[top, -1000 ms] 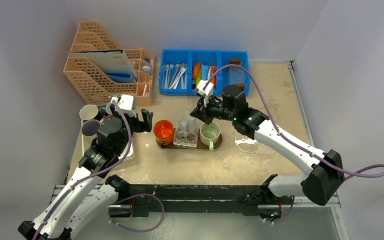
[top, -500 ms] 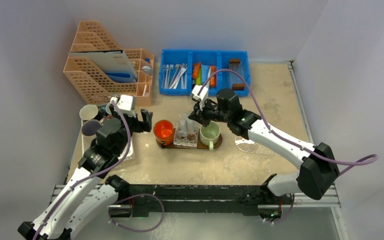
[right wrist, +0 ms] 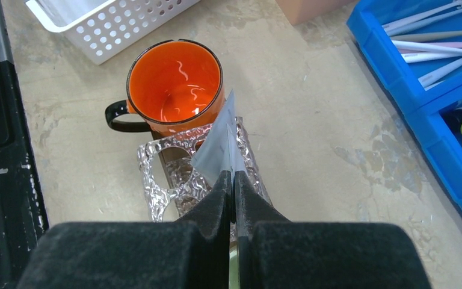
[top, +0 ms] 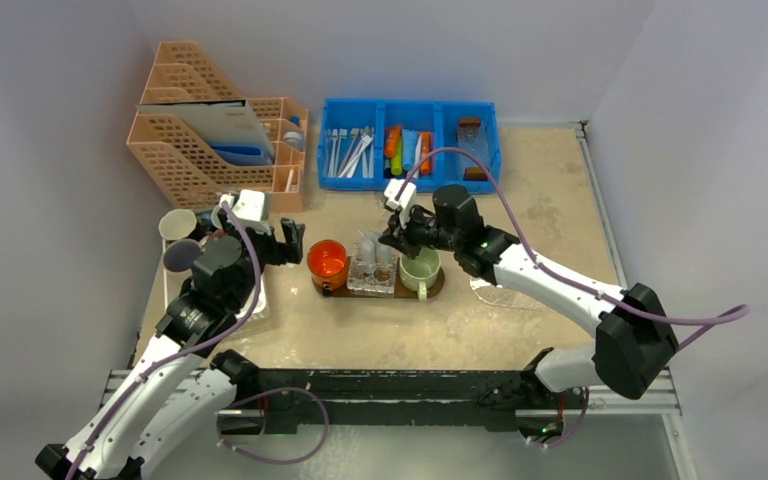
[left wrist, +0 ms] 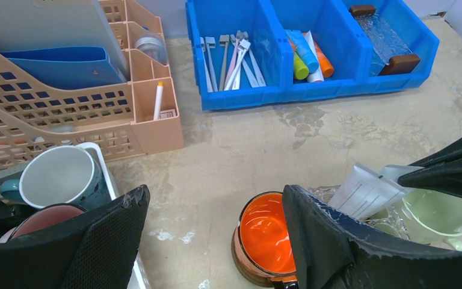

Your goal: Prepare toiletry sets of a toothbrush and toothpaste on the tray

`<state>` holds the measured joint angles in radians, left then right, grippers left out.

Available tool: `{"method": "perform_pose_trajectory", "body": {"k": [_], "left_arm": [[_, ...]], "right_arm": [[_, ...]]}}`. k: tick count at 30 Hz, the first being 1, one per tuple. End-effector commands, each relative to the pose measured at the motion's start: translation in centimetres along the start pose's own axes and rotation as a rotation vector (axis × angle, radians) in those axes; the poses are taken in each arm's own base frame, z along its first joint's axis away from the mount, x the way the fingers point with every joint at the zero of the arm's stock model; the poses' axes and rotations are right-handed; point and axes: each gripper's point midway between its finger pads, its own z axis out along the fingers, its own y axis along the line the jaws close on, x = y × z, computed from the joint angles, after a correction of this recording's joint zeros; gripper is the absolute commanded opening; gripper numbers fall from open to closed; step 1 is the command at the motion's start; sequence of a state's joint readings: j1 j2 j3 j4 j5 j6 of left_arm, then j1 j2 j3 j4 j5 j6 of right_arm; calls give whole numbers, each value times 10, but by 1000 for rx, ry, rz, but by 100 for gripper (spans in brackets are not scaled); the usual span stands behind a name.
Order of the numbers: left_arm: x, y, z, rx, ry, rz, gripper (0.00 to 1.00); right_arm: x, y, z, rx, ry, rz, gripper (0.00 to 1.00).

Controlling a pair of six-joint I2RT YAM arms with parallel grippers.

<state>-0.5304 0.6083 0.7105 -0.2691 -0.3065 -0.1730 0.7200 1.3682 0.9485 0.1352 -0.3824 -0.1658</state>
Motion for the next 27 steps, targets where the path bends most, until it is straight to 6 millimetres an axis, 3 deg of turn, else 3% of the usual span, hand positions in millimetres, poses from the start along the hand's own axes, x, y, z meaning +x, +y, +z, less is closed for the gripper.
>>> {"method": "perform_pose_trajectory", "body": {"k": [1, 7, 20, 27], "left_arm": [[-23, 2, -2, -9, -72, -18, 80], [-24, 2, -2, -12, -75, -16, 80], [-26, 1, -2, -10, -80, -22, 80], [-27, 1, -2, -9, -81, -24, 80]], "right_arm": [[-20, -5, 1, 25, -79, -55, 0], [-18, -4, -1, 29, -85, -51, 3], [-18, -3, -8, 38, -90, -49, 30], [-23, -2, -16, 49, -90, -47, 49]]}}
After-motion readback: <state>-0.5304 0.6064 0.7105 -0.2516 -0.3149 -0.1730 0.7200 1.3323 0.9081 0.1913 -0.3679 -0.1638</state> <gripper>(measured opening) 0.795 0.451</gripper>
